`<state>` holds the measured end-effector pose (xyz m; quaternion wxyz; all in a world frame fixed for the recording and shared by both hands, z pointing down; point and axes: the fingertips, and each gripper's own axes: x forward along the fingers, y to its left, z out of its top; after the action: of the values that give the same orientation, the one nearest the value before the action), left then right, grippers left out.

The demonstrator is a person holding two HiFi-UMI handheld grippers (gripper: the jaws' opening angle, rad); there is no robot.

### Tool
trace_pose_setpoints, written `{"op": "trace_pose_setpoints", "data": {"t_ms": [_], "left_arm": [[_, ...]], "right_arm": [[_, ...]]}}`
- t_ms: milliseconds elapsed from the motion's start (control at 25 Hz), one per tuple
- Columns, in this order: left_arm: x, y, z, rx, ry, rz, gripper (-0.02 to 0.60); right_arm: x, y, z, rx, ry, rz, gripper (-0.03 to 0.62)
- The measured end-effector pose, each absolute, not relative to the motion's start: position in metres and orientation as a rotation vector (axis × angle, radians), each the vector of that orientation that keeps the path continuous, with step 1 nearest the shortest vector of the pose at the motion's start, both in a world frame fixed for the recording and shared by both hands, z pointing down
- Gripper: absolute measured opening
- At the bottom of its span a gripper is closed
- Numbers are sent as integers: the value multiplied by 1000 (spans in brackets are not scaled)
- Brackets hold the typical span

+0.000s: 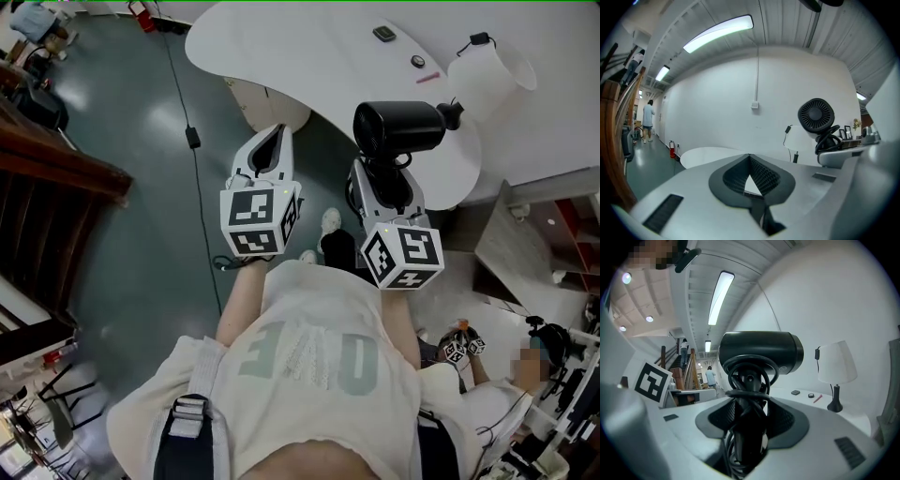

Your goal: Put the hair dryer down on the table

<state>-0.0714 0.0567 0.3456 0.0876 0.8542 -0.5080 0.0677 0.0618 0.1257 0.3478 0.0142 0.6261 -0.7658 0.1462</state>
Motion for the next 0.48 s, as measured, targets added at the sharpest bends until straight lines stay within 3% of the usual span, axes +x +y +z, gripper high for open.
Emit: {"op": "trace_pose_setpoints", "data": {"t_ms": [480], "left_arm": [[-109,22,344,2419,-1771,234,3]], "right_arm": [[60,50,342,1871,-2528,377,210]]}}
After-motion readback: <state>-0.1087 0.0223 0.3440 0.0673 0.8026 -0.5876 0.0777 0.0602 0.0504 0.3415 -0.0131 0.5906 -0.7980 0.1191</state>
